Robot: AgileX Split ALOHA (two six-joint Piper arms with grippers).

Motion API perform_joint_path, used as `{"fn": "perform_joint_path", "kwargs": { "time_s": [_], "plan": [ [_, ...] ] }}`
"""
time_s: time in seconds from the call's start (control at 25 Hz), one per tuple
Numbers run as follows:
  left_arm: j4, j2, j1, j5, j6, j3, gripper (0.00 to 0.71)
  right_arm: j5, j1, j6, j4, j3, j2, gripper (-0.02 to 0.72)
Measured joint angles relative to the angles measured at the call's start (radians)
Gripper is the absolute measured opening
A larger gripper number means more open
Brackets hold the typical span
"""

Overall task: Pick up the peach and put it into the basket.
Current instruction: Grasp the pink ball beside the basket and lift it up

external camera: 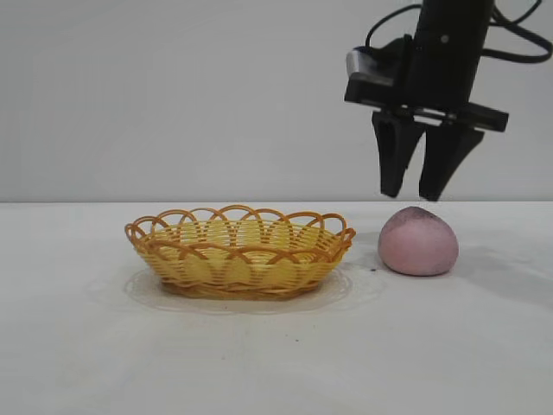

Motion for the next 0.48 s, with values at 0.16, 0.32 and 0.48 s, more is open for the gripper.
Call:
{"fn": "perform_joint_path", "kwargs": {
  "time_s": [0.16, 0.32, 0.48],
  "plan": [
    [0.000, 0.000, 0.000, 0.000, -0.003, 0.000, 0.405, 0.000, 0.065, -0.011, -0.009, -0.010, -0.089, 0.000],
    [0.000, 0.000, 0.000, -0.002, -0.003, 0.000, 0.405, -0.019, 0.175, -0.027, -0.005, -0.048, -0.160, 0.000],
    [0.000, 0.000, 0.000, -0.002, -0.003, 0.000, 0.405, -0.057, 0.277, -0.028, 0.000, -0.048, -0.145, 0.000]
  ]
}}
